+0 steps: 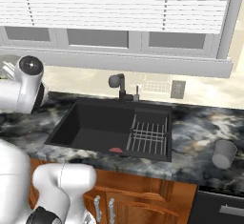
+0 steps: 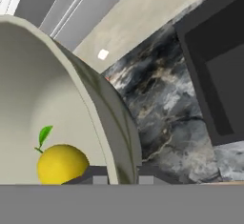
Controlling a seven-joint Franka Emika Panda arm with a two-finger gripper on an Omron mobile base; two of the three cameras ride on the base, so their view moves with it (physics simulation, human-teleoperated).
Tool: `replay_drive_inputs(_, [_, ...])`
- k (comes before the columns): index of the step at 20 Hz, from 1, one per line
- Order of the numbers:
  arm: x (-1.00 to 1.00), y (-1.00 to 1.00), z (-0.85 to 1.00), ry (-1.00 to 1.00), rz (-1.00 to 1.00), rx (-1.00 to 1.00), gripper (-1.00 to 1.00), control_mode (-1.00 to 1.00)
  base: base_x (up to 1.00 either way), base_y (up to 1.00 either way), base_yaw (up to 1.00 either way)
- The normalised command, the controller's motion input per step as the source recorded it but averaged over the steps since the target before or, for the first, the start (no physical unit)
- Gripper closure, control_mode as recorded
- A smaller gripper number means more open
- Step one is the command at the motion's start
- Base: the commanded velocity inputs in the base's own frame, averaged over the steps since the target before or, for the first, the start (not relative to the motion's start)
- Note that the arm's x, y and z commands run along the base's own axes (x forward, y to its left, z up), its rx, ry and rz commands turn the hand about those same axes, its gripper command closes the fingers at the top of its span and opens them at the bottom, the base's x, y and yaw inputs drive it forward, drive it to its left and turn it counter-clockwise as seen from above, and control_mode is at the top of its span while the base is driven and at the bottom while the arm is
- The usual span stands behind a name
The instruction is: Move the glass cup from next to the sink to the open cabinet. Then, move the bowl with the lemon to the fridge to clear the area for faucet cleaning.
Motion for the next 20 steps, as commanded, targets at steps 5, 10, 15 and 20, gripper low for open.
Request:
replay_drive_inputs(5, [-0.88,-1.00,0.51,0.01,-0.21,0.21,1.00,-1.00,0.00,0.00,0.00])
replay_drive_inputs(10, [-0.57,-0.97,0.33,0.17,-0.27,0.12,1.00,-1.00,0.00,0.00,0.00])
replay_drive_inputs(15, [-0.01,-0.51,0.29,0.49,-0.39,0.00,1.00,-1.00,0.00,0.00,0.00])
replay_drive_inputs(20, [0.00,-0.36,0.00,0.29,-0.28,-0.01,1.00,-1.00,0.00,0.00,0.00])
